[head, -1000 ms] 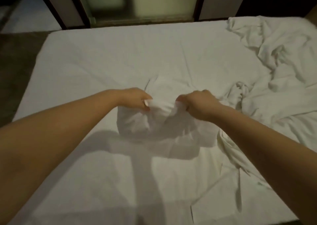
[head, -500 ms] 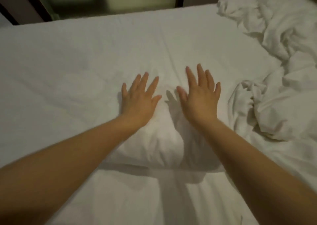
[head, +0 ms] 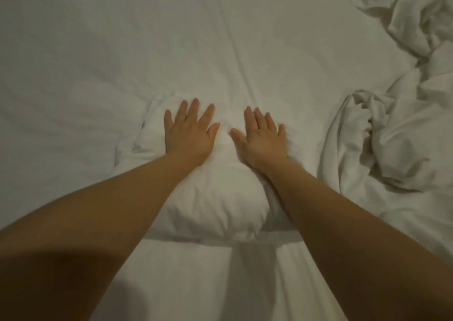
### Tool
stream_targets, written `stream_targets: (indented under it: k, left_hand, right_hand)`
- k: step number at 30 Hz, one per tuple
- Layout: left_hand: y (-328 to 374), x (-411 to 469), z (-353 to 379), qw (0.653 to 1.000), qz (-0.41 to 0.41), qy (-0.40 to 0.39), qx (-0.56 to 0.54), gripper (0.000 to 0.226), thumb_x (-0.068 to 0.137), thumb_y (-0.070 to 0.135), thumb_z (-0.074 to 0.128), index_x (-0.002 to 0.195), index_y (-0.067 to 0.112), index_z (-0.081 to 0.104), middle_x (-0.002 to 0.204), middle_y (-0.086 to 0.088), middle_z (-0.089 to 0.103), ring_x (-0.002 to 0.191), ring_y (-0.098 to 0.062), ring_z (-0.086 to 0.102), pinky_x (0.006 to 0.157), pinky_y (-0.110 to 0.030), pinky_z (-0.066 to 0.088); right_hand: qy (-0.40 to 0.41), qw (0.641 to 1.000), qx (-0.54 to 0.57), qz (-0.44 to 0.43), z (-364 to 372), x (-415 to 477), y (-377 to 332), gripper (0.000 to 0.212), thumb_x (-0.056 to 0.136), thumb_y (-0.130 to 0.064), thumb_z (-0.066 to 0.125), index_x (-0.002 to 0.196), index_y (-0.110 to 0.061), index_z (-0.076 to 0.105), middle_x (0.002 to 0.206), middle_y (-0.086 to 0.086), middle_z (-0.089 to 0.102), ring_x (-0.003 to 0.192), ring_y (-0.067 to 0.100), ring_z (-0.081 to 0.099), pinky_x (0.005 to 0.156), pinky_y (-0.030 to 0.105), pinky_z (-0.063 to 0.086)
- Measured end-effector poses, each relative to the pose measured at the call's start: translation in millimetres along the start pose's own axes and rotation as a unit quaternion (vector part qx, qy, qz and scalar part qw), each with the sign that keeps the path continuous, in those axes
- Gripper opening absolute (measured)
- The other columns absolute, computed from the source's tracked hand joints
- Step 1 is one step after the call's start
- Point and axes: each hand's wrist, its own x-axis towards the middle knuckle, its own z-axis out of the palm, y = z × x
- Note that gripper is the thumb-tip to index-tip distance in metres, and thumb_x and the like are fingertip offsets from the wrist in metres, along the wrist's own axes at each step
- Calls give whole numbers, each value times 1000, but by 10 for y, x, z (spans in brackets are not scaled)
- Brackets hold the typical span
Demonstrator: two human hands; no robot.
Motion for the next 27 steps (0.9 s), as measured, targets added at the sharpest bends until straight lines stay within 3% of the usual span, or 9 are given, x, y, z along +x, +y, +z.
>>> stream_targets:
  k: [2,4,8,12,14,16,18,21,27]
  left_hand:
    - [-78,-75,-176,997,-72,-8,-15,65,93,62,20,149,34,3,158,-10,5,144,-31,6,113,-52,5]
    - [-251,-212,-328,983,-167,-4,-72,76,90,63,32,150,27,2,152,-21,19,137,-39,23,109,-53,19]
    - [-566,-488,-545,942,-256,-38,-212,77,89,59,44,146,13,19,133,-23,47,119,-40,48,95,-45,39]
    - [-831,-512,-759,894,-273,-138,-328,77,83,59,56,133,1,44,132,-18,52,115,-35,53,94,-36,44]
    - [-938,-583,-800,841,-279,-189,-423,88,75,59,67,134,-2,43,131,-16,52,113,-34,55,96,-38,45]
    - [-981,-697,-779,787,-280,-203,-510,93,67,54,76,136,1,43,131,-13,53,108,-30,57,93,-37,46]
    - [-984,-805,-743,763,-275,-176,-557,81,73,45,75,137,7,43,124,-11,57,98,-26,59,80,-32,48]
    - [-973,-978,-782,723,-270,-150,-618,58,80,36,70,129,11,49,101,-5,62,85,-19,60,65,-28,46]
    - [-976,-1426,-902,767,-209,-31,-606,35,91,29,59,123,16,54,105,-1,59,95,-21,58,79,-30,45]
  right_hand:
    - [40,999,-26,17,-194,-193,4,68,94,-55,32,151,-26,8,159,6,5,146,30,2,114,52,1]
    - [85,988,-12,124,-356,-405,77,73,93,-54,39,151,-26,7,159,11,5,144,36,6,114,53,6]
    - [30,936,182,301,-540,-629,202,89,88,-61,46,151,-18,0,152,20,22,136,40,30,109,48,25]
    - [3,859,369,354,-621,-667,485,108,66,-72,66,139,2,36,138,14,48,124,31,48,104,39,38]
    - [-41,793,493,355,-632,-825,561,80,64,-64,73,114,-3,57,116,1,59,102,22,58,94,32,40]
    - [-35,763,558,325,-579,-980,573,52,76,-40,74,112,-7,58,100,-1,57,81,14,54,85,27,36]
    - [33,775,559,294,-555,-1088,516,66,76,-34,76,131,-8,50,111,-3,55,90,16,53,84,29,37]
    - [70,774,586,228,-556,-1171,422,73,70,-41,79,132,-18,50,125,0,60,104,19,60,90,34,47]
    - [53,755,632,167,-666,-1408,373,31,87,-21,64,116,-25,55,104,-8,63,91,8,61,72,22,48]
